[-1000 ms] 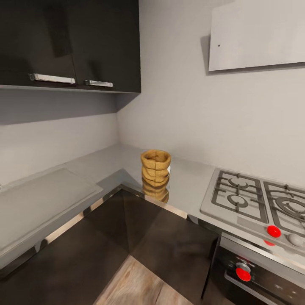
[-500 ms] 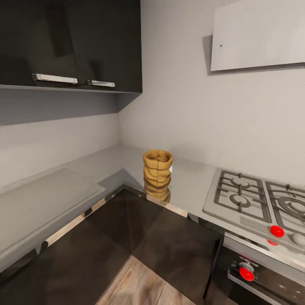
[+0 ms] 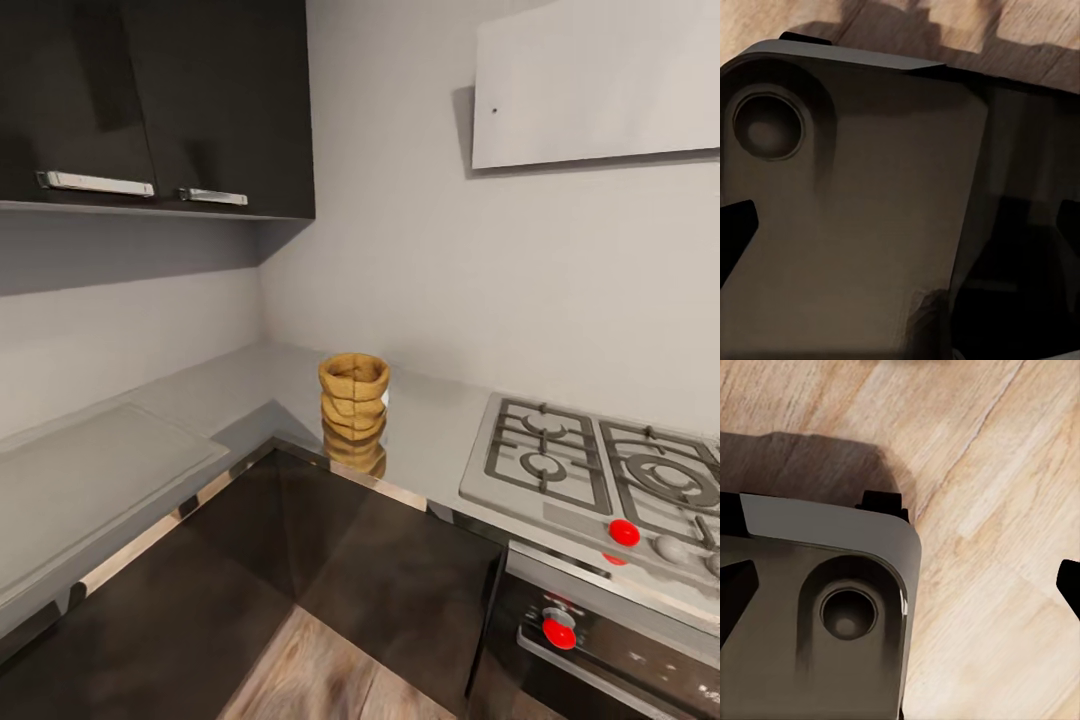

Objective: In the kitchen, take the popcorn bag from the countertop, put it into the microwave, and heat it until the popcorn is cooked so the cooked popcorn ends up inside the bag.

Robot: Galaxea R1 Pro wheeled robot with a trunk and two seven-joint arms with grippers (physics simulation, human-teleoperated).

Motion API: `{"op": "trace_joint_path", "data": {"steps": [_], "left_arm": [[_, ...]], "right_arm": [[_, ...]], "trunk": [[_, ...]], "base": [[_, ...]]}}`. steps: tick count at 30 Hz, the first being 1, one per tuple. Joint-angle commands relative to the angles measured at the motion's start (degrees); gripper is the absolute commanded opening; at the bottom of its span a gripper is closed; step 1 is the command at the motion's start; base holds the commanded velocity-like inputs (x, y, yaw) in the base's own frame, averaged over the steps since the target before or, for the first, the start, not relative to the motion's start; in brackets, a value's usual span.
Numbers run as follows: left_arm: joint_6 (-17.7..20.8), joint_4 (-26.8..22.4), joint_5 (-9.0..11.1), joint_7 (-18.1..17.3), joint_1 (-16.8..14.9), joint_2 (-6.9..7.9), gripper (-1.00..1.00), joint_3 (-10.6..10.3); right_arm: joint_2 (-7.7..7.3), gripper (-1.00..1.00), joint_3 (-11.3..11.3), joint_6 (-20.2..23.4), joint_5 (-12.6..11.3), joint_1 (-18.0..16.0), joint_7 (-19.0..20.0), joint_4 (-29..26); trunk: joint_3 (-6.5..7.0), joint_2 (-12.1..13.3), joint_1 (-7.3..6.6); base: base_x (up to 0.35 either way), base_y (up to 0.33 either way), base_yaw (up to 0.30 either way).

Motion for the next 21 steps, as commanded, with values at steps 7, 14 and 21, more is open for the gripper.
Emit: {"op": "trace_joint_path", "data": {"steps": [7,14,21], "left_arm": [[-0.1,0.0,0.4,-0.1,0.0,-0.02,1.0,0.2],[-0.1,0.0,0.4,-0.1,0.0,-0.02,1.0,0.2],[-0.2,0.0,0.5,0.1,0.0,-0.09,1.0,0.3]], "right_arm": [[-0.03,1.0,-0.5,-0.2,0.5,-0.1,0.1,0.2],[0.04,1.0,-0.5,-0.3,0.7,-0.1,0.1,0.2],[0.12,1.0,-0.7,-0.1,0.6,-0.1,0.1,0.2]], "trunk": [[-0.05,0.0,0.0],[-0.05,0.0,0.0],[-0.05,0.0,0.0]], "base": [[0.0,0.0,-0.004],[0.0,0.0,0.0],[0.0,0.0,0.0]]}}
